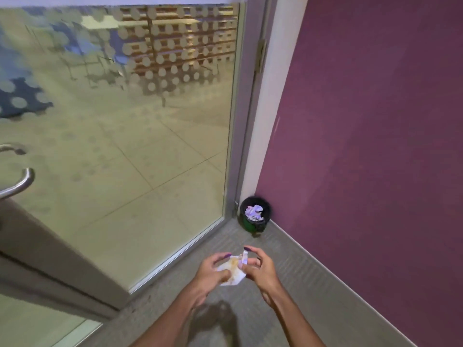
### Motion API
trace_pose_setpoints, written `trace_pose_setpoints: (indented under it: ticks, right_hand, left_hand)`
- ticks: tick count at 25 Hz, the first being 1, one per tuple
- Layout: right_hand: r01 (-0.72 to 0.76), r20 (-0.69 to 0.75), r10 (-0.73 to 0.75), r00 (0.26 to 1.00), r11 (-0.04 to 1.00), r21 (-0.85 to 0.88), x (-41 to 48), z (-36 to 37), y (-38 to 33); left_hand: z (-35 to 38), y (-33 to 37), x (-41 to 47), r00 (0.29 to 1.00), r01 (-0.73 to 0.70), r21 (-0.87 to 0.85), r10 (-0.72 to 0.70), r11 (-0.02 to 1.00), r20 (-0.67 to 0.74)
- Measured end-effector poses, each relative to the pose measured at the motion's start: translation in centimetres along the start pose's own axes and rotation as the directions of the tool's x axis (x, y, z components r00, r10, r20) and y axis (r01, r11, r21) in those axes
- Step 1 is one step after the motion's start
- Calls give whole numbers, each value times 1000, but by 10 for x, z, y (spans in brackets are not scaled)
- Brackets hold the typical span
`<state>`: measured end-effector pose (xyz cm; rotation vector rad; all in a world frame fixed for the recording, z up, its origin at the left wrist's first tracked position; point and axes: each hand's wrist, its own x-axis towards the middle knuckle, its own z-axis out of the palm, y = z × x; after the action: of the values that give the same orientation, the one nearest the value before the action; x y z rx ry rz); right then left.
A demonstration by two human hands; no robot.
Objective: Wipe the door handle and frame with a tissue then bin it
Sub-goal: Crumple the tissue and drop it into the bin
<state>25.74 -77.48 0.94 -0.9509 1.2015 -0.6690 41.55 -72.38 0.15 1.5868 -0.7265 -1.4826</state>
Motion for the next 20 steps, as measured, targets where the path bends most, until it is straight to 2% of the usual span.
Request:
trace_pose_setpoints:
  ticks: [5,8,11,14,16,17,18,20]
  right_hand:
    - [-24,-71,19,997,998,-65,45,-25,-19]
    - [40,-110,-73,991,960,-277,82,-35,-35]
    - [70,-150,-175,973,844,-532,124,-36,-58]
    - [110,-62,-210,976,715,-690,159,-23,-83]
    - [114,3,-178,984,618,-778,184,-13,-93]
    - [101,12,-155,988,585,-805,195,-8,-99]
    - [89,11,-134,991,594,-800,205,-4,-105]
    - [75,4,-106,994,679,-731,225,1,-115]
  left_hand:
    - [29,29,57,998,-35,199,44,979,-39]
    - [39,52,96,994,-43,171,59,984,-90]
    - [46,75,144,985,23,68,-11,997,-170]
    - [52,97,191,963,129,-9,-128,992,-238]
    - [52,115,220,950,202,-39,-206,979,-233]
    - [52,121,233,952,230,-25,-230,973,-203]
    - [53,129,245,961,229,50,-217,972,-172]
    - [55,143,265,975,190,247,-153,950,-164]
